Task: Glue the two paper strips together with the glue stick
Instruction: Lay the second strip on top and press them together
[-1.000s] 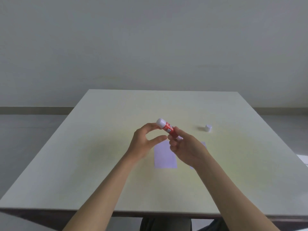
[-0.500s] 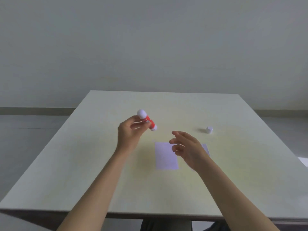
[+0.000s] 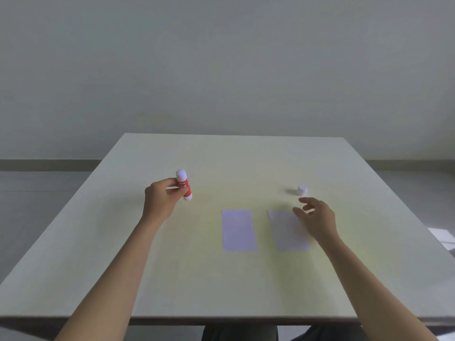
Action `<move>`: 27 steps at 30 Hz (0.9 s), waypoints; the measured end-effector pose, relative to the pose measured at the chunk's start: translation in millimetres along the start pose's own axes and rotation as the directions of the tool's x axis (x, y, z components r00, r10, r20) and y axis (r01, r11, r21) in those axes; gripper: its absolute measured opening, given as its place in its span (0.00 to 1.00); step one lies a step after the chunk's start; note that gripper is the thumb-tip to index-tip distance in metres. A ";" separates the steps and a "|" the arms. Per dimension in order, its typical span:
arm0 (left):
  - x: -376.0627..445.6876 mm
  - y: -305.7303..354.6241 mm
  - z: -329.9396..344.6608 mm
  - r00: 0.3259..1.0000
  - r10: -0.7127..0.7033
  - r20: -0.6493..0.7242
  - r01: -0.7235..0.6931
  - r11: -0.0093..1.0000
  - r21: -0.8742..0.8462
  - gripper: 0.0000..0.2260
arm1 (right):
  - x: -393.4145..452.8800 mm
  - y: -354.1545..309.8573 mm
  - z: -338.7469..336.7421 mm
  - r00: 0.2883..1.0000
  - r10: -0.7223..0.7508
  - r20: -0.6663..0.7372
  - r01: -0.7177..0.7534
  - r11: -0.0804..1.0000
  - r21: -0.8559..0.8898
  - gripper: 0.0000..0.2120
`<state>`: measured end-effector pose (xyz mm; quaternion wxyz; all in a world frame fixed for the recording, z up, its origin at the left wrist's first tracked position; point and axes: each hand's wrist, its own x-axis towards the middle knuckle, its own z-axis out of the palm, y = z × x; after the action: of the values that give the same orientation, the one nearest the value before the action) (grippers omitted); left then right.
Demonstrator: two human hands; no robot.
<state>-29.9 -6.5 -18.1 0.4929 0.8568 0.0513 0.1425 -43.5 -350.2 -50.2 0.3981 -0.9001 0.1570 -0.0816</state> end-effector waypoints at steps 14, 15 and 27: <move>-2.4 -8.6 7.0 0.997 -0.062 0.044 0.063 0.998 -0.023 0.04 | 0.9 -2.6 -5.0 0.982 -0.107 0.156 0.136 0.972 -0.191 0.20; -2.4 -8.9 7.4 0.997 -0.066 0.046 0.067 0.998 -0.020 0.04 | 1.4 -3.0 -5.6 0.982 -0.105 0.159 0.136 0.971 -0.196 0.19; -2.4 -11.2 9.6 0.996 -0.063 0.056 0.063 0.998 0.002 0.04 | 8.5 -2.9 -8.3 0.988 -0.075 0.133 0.092 0.988 -0.127 0.05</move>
<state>-28.7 -9.4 -32.8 0.4983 0.8585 0.0646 0.1028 -37.2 -357.1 -42.3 0.3428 -0.9338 0.0985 -0.0297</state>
